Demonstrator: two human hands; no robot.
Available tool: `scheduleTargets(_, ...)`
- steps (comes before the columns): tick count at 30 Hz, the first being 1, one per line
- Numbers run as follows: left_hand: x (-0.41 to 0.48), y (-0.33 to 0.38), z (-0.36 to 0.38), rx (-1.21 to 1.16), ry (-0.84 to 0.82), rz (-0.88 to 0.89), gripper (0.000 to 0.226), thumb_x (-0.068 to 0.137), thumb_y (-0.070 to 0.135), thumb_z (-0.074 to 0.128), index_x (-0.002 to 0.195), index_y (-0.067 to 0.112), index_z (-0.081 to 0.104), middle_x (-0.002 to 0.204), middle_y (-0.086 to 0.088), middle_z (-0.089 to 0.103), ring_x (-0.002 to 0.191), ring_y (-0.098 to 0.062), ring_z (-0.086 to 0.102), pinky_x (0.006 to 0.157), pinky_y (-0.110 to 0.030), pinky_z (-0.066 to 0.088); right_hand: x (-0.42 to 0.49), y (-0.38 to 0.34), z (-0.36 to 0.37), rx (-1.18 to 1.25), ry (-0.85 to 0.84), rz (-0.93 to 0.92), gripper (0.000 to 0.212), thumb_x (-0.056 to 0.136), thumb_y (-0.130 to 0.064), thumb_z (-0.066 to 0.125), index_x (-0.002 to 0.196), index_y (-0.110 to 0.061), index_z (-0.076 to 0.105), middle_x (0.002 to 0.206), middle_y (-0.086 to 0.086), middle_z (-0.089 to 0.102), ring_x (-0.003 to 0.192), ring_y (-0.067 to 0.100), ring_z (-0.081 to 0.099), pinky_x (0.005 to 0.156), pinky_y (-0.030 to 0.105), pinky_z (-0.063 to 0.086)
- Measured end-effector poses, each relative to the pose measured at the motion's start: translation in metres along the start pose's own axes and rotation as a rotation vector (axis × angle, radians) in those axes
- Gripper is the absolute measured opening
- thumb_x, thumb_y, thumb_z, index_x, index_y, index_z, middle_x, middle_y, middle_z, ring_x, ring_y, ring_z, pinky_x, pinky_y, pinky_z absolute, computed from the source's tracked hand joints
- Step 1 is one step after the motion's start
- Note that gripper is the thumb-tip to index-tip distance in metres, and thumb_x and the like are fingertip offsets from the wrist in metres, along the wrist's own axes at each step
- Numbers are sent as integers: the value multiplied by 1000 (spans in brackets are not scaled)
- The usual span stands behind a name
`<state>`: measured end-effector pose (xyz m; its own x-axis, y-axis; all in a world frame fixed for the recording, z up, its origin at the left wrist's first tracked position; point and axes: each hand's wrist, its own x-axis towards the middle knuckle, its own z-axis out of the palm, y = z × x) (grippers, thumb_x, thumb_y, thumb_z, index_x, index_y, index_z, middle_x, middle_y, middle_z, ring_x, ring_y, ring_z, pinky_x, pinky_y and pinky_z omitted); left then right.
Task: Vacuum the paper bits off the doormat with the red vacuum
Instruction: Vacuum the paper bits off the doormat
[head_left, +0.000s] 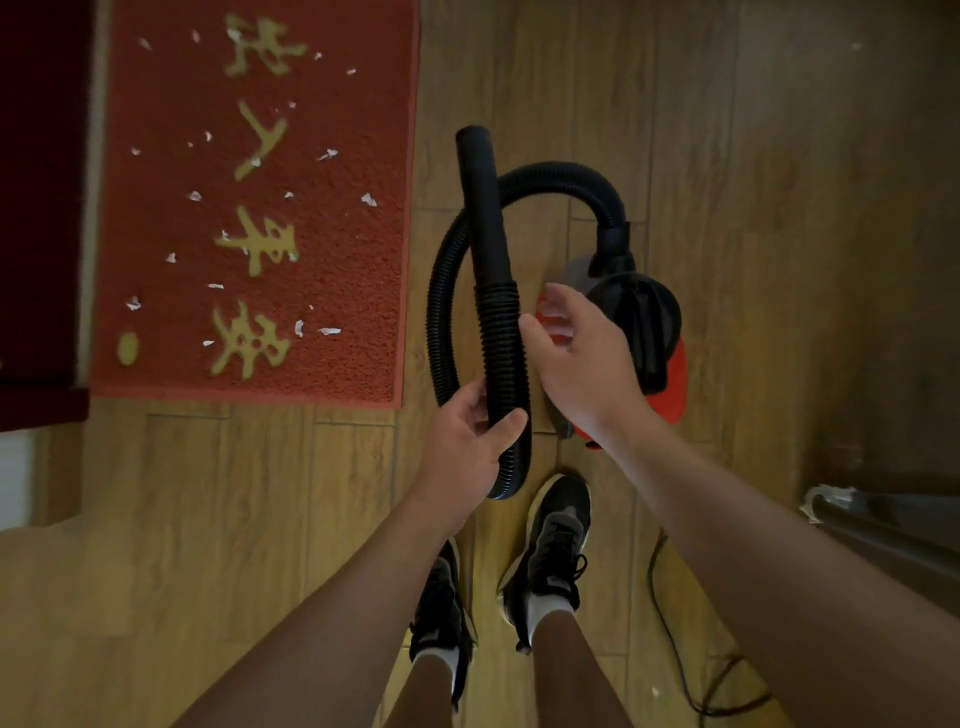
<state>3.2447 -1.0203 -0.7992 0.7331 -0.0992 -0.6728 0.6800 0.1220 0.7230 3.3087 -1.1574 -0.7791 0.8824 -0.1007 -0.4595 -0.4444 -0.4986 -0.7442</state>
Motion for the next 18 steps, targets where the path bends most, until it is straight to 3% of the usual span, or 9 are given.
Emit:
scheduleTargets(3,-3,3,-13,-51,8,-3,31,95,1,66,118,22,67,106,-1,74,101,-19,69,96,-43,55,-1,-18,14,49,-59,-20,47,102,-33,54,145,-14,50,120,-8,66,106,1,61,92,15,48)
scheduleTargets(9,-13,6,-44,-136,-3,2,31,95,-3,62,120,15,64,106,-4,72,101,-22,67,95,-39,54,-4,-39,40,137,-164,-61,33,103,-25,51,135,-19,61,112,-8,72,101,2,68,90,25,54)
scheduleTargets(12,-19,3,-57,-180,-12,3,28,96,-1,63,117,16,65,105,-6,72,99,-24,68,93,-40,54,-7,-50,53,163,-212,-77,28,103,-19,51,129,-20,64,106,-5,73,96,6,69,84,24,56)
scheduleTargets(18,-30,4,-77,-210,16,25,34,97,-3,59,116,24,66,109,1,74,101,-11,69,90,-26,54,-10,-64,74,134,-251,-114,24,102,-18,54,123,-21,64,107,-7,72,100,8,68,91,29,56)
